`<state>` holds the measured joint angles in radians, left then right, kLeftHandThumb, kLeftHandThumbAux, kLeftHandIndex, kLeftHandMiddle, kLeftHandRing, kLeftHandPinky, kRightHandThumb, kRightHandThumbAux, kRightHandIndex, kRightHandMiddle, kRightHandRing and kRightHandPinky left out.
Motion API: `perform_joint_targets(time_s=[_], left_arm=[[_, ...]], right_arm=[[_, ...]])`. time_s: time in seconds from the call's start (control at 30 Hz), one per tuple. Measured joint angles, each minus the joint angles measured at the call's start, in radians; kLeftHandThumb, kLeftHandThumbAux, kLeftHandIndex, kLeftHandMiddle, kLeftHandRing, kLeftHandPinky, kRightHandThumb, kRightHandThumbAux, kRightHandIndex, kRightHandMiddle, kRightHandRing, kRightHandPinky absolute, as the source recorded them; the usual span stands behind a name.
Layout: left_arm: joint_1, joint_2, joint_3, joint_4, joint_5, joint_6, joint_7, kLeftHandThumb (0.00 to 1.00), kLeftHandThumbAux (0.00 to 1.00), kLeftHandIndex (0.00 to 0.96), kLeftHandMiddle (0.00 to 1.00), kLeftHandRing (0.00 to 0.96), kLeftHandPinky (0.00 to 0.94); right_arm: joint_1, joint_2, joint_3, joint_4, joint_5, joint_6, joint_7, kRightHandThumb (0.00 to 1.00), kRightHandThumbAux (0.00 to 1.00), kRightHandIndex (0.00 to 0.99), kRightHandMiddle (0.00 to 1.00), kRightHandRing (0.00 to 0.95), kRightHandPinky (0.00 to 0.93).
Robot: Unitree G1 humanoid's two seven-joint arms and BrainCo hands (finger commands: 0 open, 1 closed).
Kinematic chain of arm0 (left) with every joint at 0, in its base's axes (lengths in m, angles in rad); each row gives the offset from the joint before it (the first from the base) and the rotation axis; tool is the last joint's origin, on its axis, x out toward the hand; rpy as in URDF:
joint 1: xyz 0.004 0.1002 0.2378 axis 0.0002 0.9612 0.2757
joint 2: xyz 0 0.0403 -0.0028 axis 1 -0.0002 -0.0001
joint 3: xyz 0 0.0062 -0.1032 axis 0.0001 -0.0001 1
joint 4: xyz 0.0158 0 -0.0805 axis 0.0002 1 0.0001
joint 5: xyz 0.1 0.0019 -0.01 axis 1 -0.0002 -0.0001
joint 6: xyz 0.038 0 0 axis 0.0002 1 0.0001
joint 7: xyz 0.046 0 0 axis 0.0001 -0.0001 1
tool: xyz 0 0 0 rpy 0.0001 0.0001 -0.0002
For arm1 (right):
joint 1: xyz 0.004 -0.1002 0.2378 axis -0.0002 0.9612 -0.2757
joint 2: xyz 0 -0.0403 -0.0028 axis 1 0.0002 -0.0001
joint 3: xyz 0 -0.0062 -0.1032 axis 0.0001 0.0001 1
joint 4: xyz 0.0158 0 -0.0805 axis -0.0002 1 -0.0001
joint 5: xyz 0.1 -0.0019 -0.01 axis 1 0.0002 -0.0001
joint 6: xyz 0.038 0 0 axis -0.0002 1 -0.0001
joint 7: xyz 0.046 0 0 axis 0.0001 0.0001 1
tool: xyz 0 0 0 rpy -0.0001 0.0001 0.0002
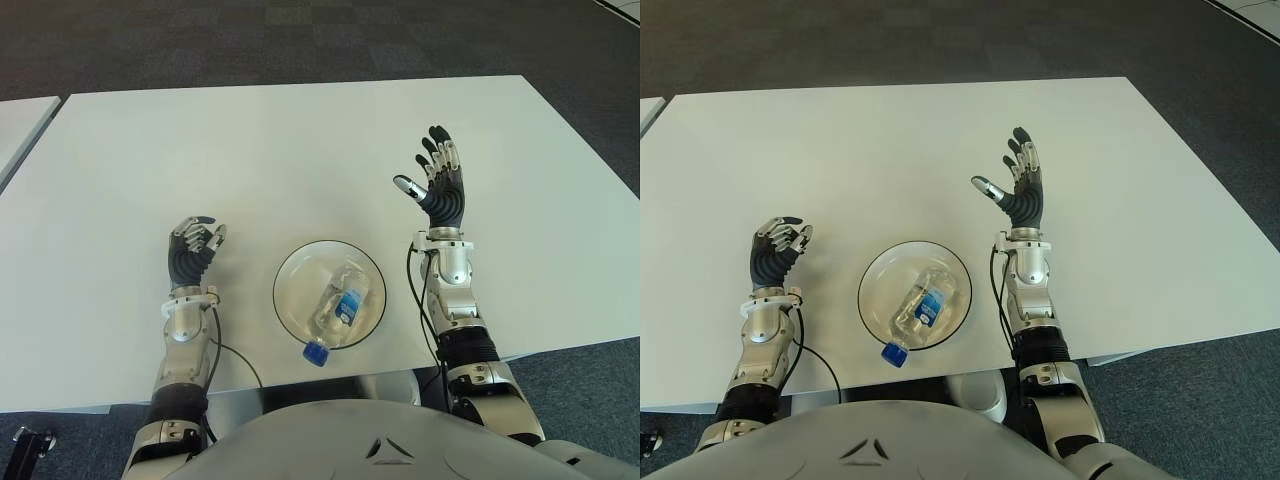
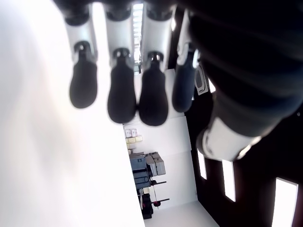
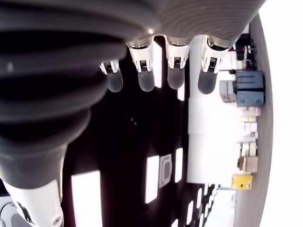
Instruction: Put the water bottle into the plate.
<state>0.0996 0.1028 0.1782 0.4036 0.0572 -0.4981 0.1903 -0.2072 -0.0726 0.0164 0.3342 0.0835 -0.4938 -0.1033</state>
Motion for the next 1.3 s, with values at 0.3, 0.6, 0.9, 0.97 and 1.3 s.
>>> perform_joint_targets(time_s=[0.3,0.6,0.9,0.97,1.3], left_arm=[[-0.002,0.000,0.000,0.001,0.000,-0.001,0.000,0.706,0.717,0.436,0.718,0.701,0.664],[-0.004,0.000,0.000,0.005,-0.010,-0.001,-0.006,0.705,0.717,0.436,0.716,0.699,0.666],[-0.008,0.001,0.000,0.010,-0.018,-0.004,-0.007,0.705,0.717,0.436,0.722,0.704,0.664],[-0.009,0.001,0.000,0.011,-0.019,-0.004,-0.007,0.706,0.717,0.436,0.714,0.696,0.652],[-0.016,-0.001,0.000,0.036,-0.018,-0.009,-0.007,0.707,0.716,0.435,0.698,0.683,0.652]], right_arm=[[-0.012,0.014,-0.049,0.070,-0.002,0.026,0.024,0.049,0.828,0.216,0.175,0.153,0.196],[-0.037,0.013,-0.083,0.149,-0.002,0.049,0.054,0.053,0.935,0.294,0.232,0.209,0.267],[-0.047,0.020,-0.112,0.253,-0.004,0.047,0.058,0.046,0.988,0.371,0.372,0.366,0.416],[-0.048,0.024,-0.116,0.271,-0.007,0.037,0.051,0.051,0.993,0.399,0.405,0.401,0.440],[-0.056,0.061,-0.124,0.331,-0.023,-0.042,0.005,0.043,0.998,0.515,0.488,0.507,0.513]])
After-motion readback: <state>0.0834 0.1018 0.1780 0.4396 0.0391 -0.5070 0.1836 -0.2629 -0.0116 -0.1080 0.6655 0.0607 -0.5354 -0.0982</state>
